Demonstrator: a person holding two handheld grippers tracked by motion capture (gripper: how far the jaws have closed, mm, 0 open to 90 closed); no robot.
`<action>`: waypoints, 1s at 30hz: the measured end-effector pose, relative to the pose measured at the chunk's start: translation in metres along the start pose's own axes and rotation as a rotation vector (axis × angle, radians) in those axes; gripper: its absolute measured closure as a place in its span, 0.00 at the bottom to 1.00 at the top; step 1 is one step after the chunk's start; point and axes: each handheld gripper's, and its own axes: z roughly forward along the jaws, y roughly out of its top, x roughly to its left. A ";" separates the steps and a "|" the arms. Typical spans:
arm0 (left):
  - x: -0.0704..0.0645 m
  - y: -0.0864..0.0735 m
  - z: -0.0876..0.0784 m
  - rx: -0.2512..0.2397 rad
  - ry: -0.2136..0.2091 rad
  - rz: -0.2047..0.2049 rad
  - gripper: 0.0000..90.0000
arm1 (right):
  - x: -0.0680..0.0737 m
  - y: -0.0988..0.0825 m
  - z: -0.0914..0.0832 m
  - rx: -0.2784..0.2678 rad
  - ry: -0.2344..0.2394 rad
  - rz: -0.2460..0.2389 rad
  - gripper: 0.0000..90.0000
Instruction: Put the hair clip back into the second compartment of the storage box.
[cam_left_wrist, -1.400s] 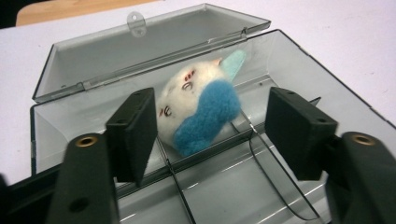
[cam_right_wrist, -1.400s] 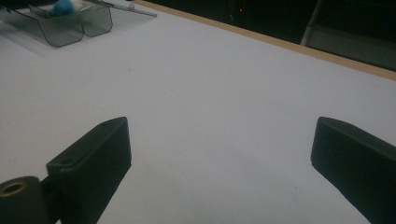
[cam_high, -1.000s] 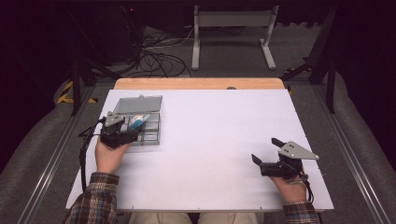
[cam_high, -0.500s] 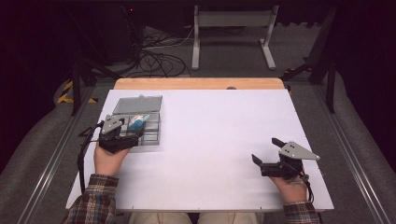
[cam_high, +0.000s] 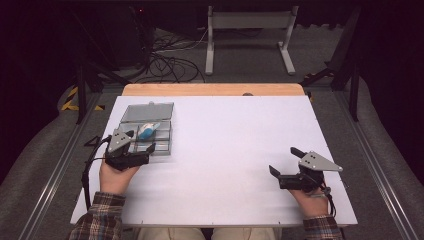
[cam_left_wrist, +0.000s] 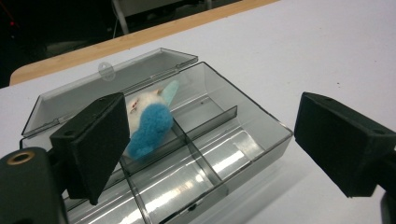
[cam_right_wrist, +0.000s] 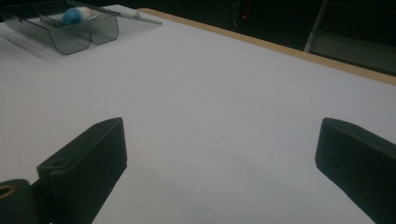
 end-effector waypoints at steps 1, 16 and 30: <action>-0.001 -0.001 -0.001 -0.001 0.002 0.003 0.12 | 0.000 0.000 0.000 0.000 0.000 0.000 0.03; -0.008 -0.012 -0.020 -0.056 -0.042 -0.003 0.05 | 0.000 0.000 0.000 -0.003 -0.001 0.001 0.02; -0.016 -0.022 -0.035 -0.133 -0.075 0.005 0.04 | 0.000 0.000 -0.001 -0.007 0.004 0.001 0.00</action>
